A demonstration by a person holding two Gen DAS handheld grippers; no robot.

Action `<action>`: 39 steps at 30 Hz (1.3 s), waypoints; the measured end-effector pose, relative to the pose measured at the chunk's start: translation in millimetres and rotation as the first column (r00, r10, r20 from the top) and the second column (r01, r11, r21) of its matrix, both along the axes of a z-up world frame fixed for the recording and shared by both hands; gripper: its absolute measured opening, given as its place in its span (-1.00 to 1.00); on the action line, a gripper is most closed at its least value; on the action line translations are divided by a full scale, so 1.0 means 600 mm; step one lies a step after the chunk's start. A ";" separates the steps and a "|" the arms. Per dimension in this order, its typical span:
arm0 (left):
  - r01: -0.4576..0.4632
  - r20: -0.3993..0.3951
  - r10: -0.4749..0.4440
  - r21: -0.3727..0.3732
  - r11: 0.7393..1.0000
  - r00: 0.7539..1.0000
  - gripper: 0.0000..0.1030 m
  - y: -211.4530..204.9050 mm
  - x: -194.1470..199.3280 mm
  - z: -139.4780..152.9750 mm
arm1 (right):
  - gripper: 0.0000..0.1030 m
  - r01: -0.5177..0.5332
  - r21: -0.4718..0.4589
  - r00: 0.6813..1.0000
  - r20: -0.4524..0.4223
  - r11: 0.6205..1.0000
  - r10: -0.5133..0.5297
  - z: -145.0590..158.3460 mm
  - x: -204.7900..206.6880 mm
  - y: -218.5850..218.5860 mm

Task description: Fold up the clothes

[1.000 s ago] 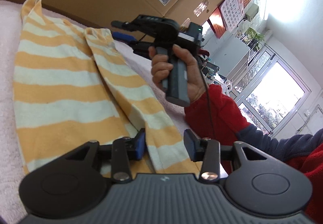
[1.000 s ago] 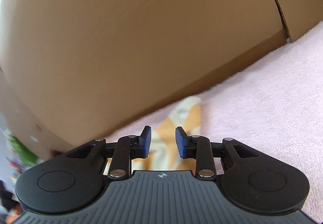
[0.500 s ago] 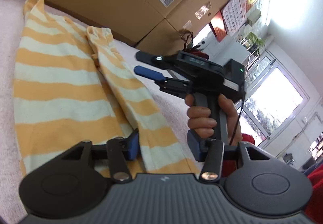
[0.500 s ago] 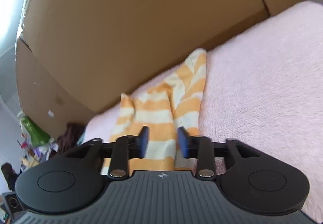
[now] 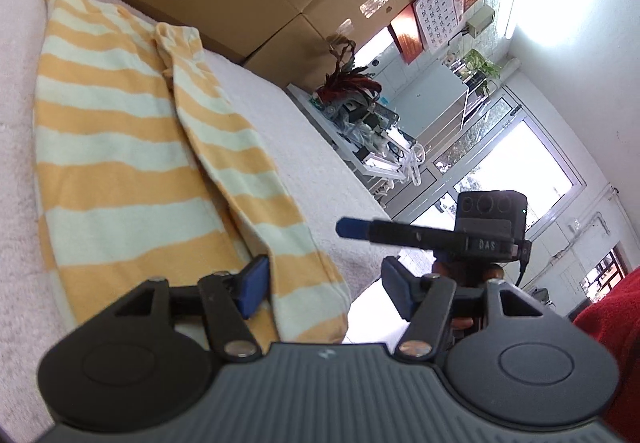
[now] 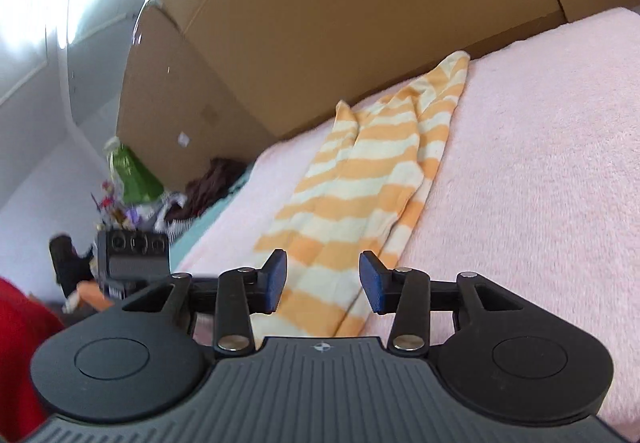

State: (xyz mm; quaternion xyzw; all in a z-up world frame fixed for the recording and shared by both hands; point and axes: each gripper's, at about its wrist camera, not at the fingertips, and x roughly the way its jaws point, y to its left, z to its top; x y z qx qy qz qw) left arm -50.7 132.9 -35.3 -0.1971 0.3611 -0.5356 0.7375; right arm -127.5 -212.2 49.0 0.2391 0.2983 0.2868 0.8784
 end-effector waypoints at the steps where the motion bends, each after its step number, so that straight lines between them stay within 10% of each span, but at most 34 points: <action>1: 0.006 0.006 -0.006 0.010 1.000 1.000 0.19 -0.003 -0.002 0.002 | -0.13 -0.035 -0.024 0.999 -0.002 0.999 0.035 0.001 -0.013 0.007; 4: 0.021 0.039 -0.023 0.055 0.998 0.999 0.14 -0.010 -0.008 0.005 | -0.13 -0.137 -0.015 0.991 -0.010 0.990 0.137 -0.007 -0.036 0.023; 15: -0.030 0.103 0.019 0.101 0.994 0.994 -0.14 -0.015 -0.026 -0.001 | -0.21 -0.019 -0.153 0.999 0.037 0.988 0.025 -0.016 -0.056 0.060; 22: -0.120 0.124 0.107 0.103 0.987 0.986 -0.92 -0.008 -0.022 -0.020 | -0.45 0.093 -0.192 0.991 0.115 0.977 -0.072 -0.029 -0.078 0.081; 25: -0.148 0.119 0.136 0.091 0.985 0.983 -0.91 -0.002 -0.018 -0.027 | -0.91 0.155 -0.147 0.985 0.100 0.977 -0.141 -0.039 -0.076 0.071; 33: -0.087 0.067 0.085 0.020 0.996 0.994 -1.00 0.002 -0.022 -0.021 | -0.91 0.151 -0.073 0.983 0.111 0.986 -0.143 -0.023 -0.085 0.048; 39: -0.115 0.095 0.108 0.068 0.991 0.990 -0.56 0.003 -0.005 -0.013 | -0.56 0.189 -0.033 0.975 0.122 0.981 -0.184 -0.012 -0.062 0.026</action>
